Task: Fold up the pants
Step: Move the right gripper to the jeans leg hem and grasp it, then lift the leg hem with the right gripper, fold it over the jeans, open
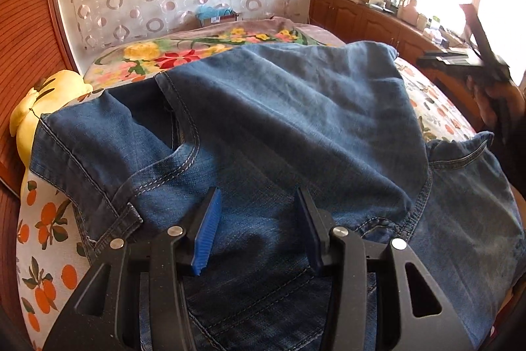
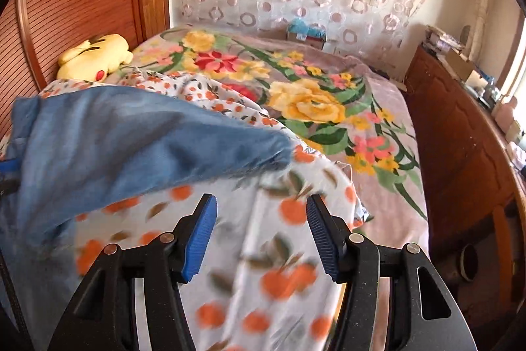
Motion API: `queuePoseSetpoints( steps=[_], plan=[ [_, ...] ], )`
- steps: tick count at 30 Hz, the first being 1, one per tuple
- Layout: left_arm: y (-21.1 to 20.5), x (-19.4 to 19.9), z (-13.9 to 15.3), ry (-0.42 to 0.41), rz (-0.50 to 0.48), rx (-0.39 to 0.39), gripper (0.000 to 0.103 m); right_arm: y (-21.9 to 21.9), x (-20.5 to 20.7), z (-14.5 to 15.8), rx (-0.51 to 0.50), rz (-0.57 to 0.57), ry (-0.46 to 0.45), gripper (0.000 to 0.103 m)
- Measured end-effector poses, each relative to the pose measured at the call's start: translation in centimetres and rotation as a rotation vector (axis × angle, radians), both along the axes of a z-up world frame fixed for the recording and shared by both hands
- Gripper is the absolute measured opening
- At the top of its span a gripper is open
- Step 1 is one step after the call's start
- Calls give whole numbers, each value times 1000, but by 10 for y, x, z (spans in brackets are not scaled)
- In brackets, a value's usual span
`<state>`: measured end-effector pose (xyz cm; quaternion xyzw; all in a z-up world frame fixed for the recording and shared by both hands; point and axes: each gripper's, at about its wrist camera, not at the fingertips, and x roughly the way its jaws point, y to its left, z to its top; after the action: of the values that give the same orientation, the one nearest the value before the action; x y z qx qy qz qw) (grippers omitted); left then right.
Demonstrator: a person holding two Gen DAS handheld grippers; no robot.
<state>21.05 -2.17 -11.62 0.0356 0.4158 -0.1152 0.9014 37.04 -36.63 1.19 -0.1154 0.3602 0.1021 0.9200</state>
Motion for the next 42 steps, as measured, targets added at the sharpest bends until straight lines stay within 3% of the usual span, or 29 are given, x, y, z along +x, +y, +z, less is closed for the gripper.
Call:
queuePoseSetpoints(
  steps=[12,15,17,23,28,31,34,39,42],
  plan=[
    [-1,3,-3,13,4,17,47,-28,72,-11,136,128,117,57],
    [-1,3,-3,14,4,15,47,-32,71,-11,185,158,131,31],
    [-1,5,-3,13,5,16,47,-33,63,-7,172,167,121,19],
    [2,-2,1,-35,28,15,47,-33,25,34,114,130,-7,14],
    [16,-8,7,-86,60,-34,47,-34,-34,91,36,82,-130,12],
    [19,-8,7,-84,56,-59,47,-40,-73,107,4,48,-156,12],
    [20,-6,5,-72,41,-66,47,-52,-101,92,-27,0,-111,12],
    [18,0,2,-36,37,-55,47,-71,-123,6,25,-53,127,13],
    [16,1,1,-29,39,-42,47,-76,-133,-5,72,-70,135,24]
  ],
)
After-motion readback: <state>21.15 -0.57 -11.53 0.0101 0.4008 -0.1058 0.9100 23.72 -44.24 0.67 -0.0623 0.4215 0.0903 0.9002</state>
